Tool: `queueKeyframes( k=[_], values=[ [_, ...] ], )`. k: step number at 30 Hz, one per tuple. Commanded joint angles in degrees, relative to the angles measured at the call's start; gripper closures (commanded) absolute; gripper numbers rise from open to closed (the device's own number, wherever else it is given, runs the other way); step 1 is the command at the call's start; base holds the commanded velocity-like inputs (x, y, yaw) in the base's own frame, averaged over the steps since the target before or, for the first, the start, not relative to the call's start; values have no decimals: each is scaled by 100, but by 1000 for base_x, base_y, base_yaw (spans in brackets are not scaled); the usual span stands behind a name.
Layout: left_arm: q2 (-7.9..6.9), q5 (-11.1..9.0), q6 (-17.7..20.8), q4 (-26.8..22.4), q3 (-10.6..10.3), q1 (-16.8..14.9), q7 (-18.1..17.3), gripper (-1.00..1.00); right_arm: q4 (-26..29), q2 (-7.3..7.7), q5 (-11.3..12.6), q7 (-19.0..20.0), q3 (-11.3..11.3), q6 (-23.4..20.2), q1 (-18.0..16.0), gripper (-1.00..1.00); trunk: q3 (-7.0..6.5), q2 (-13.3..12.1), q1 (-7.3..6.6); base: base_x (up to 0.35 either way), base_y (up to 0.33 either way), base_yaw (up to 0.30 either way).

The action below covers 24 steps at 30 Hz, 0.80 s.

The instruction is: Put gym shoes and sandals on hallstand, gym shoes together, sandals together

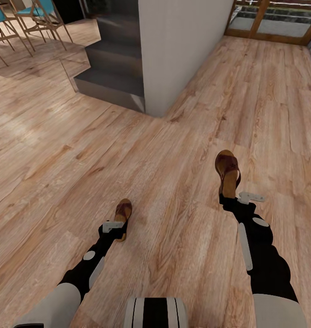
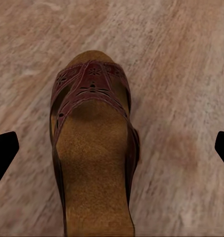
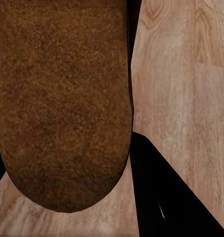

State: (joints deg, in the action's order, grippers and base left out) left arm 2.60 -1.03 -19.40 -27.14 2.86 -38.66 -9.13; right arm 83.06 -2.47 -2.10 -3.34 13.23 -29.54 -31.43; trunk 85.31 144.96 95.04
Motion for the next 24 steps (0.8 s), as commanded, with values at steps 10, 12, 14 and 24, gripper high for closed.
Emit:
queueKeyframes(
  k=[10, 12, 14, 24],
  values=[
    [9, -11, -64, -6, 30, -1, -45, -100, 8, -1, -1, -9, 5, -35, -4, 100, 307, 15, 24, 0, 0, 0],
    [9, -11, -173, -9, 30, -1, -45, -100, 8, -1, -1, -9, 7, -35, -4, 100, 370, 18, 30, 0, 0, 0],
    [8, -11, -290, -10, 32, -3, -45, -100, 8, -1, -1, -9, 10, -35, -4, 100, 433, 20, 35, 0, 0, 0],
    [10, -11, -427, -11, 39, -3, -45, -100, 8, -1, -1, -9, 13, -35, -2, 100, 748, 34, 61, 0, 0, 0]
  ],
)
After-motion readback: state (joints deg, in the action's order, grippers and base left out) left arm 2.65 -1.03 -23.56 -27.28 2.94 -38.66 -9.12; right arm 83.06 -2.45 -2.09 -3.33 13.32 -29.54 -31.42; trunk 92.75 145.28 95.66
